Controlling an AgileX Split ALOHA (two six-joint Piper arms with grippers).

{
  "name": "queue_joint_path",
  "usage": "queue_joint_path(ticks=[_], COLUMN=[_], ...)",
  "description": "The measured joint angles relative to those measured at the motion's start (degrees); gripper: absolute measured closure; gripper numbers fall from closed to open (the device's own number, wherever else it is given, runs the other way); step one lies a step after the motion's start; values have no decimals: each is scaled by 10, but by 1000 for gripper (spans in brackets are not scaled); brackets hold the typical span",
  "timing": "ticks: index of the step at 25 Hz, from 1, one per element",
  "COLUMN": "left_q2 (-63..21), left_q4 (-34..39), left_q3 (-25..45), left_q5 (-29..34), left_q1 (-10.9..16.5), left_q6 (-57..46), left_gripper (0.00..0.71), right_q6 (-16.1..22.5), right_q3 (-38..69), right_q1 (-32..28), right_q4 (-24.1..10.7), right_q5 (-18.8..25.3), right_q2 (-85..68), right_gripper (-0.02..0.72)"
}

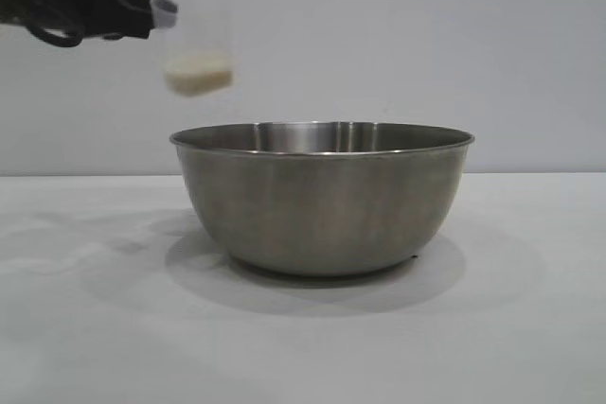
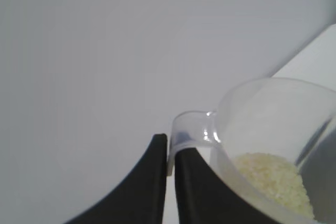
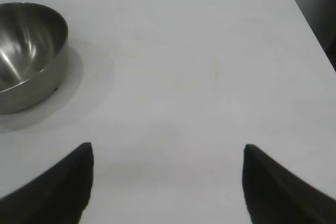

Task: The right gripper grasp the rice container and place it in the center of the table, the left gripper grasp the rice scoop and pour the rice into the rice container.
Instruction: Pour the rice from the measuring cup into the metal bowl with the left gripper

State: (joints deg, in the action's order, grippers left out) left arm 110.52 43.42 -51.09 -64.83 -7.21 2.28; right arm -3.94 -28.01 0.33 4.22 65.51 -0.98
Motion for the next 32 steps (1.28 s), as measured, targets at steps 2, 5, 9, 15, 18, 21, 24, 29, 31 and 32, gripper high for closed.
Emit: queue_joint_path(ticks=[2, 5, 9, 15, 18, 21, 24, 29, 31, 32], left_q2=[0, 0, 0, 0, 0, 0, 0, 0, 0, 0], left_q4=[44, 81, 112, 140, 151, 157, 159, 176, 187, 190], left_q3=[-24, -48, -66, -72, -72, -72, -72, -74, -74, -74], left_q5=[-1, -2, -2, -2, -2, -2, -2, -2, -2, -2], left_q1=[0, 0, 0, -22, -36, -40, -40, -46, -53, -58], left_q6=[2, 31, 102, 234, 294, 328, 363, 442, 492, 528], left_gripper=[710, 710, 710, 710, 710, 710, 710, 710, 710, 710], right_q6=[0, 0, 0, 0, 0, 0, 0, 0, 0, 0], right_q3=[0, 0, 0, 0, 0, 0, 0, 0, 0, 0], right_q1=[0, 0, 0, 0, 0, 0, 0, 0, 0, 0], right_q4=[0, 0, 0, 0, 0, 0, 0, 0, 0, 0], right_q5=[0, 0, 0, 0, 0, 0, 0, 0, 0, 0], right_q2=[0, 0, 0, 0, 0, 0, 0, 0, 0, 0], right_gripper=[204, 204, 204, 204, 204, 204, 204, 204, 204, 204])
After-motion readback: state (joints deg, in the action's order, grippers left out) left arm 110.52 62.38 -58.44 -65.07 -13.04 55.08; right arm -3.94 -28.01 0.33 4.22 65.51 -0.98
